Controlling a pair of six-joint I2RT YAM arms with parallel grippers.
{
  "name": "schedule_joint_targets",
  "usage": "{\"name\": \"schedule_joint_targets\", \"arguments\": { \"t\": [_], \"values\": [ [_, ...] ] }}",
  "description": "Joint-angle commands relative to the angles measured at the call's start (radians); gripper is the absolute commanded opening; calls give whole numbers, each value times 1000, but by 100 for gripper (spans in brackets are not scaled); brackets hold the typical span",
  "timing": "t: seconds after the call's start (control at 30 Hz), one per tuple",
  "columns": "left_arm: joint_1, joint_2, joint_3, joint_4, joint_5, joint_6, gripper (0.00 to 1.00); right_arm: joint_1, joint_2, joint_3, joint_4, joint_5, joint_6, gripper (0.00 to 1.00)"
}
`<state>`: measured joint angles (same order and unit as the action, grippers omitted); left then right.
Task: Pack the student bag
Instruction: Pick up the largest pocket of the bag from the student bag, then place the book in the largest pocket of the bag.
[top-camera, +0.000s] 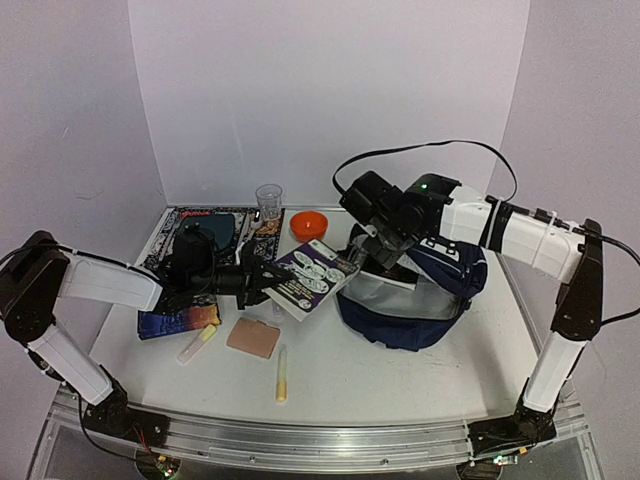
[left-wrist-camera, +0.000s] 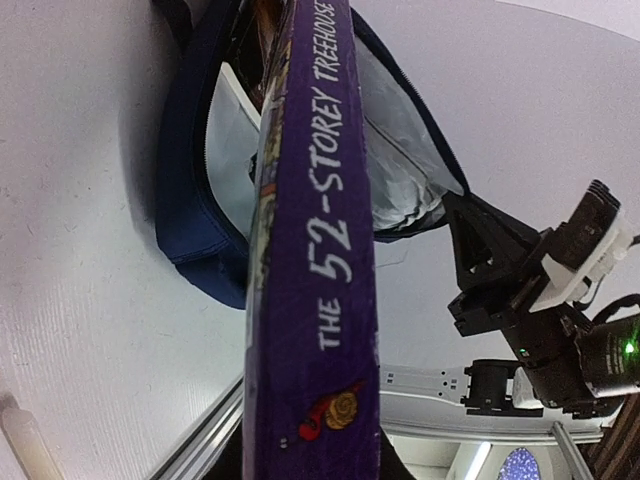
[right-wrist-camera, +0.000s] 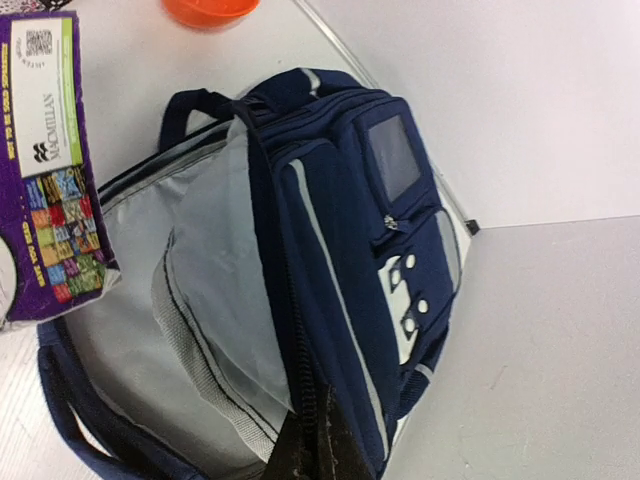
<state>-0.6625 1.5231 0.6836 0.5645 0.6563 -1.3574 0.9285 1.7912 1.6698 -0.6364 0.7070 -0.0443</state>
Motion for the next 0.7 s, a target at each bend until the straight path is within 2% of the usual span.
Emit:
{"name": "schedule_joint_targets", "arguments": {
  "t": [0.0, 0.13, 0.37, 0.53, 0.67],
  "values": [
    [-29, 16, 94, 90, 50, -22, 0, 78, -46, 81, -11, 280, -16, 0],
    [-59, 52, 137, 90, 78, -38, 0, 119, -34, 129, 36, 439, -76, 0],
    [-91, 116, 217, 90, 99, -64, 0, 161, -54, 135, 263, 529, -272, 0],
    [-101, 160, 278, 90, 93, -83, 0, 176, -53, 127, 380, 526, -401, 0],
    [-103, 206, 319, 90, 69, -121, 0, 191, -64, 125, 434, 469, -425, 0]
  ]
}}
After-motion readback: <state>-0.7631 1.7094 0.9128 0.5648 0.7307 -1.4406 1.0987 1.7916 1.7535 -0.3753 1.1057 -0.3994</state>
